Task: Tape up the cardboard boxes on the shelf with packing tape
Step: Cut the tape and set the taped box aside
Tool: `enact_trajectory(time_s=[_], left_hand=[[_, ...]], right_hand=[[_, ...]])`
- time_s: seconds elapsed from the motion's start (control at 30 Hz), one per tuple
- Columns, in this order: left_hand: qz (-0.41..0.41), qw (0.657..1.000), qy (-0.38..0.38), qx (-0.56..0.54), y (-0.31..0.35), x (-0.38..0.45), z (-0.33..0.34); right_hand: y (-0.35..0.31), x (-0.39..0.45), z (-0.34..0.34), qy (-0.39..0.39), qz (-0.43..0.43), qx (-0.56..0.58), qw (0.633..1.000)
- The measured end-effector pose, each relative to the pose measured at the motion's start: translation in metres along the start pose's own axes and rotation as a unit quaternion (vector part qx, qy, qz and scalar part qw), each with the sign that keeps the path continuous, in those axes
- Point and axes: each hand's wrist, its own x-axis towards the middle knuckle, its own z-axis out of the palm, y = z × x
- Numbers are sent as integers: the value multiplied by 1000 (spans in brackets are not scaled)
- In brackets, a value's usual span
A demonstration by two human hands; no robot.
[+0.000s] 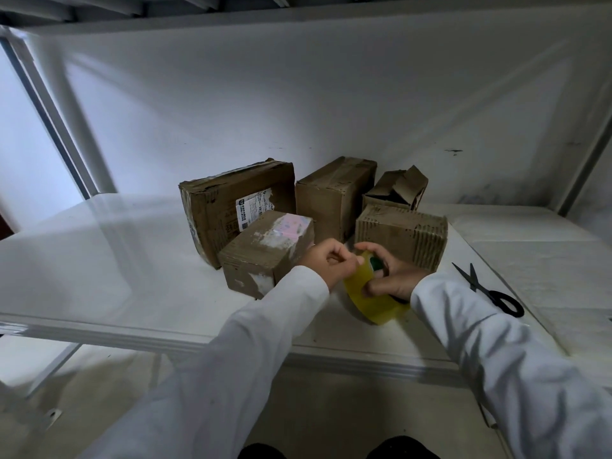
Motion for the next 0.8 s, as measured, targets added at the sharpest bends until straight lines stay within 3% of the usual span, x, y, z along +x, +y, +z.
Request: enact_trajectory(time_s=[0.2, 0.53, 0.73, 0.8], left_hand=[[36, 999, -2, 32, 6, 2, -2], [11, 995, 59, 76, 21, -3, 2], [63, 988, 49, 135, 33, -16, 0], [129, 983, 77, 104, 48, -24, -3]], right_hand=[[1, -2, -2, 12, -9, 7, 1000], [4, -5, -4, 30, -4, 12, 999], [0, -13, -2, 32, -3, 5, 999], [1, -10, -6, 93, -6, 23, 995]])
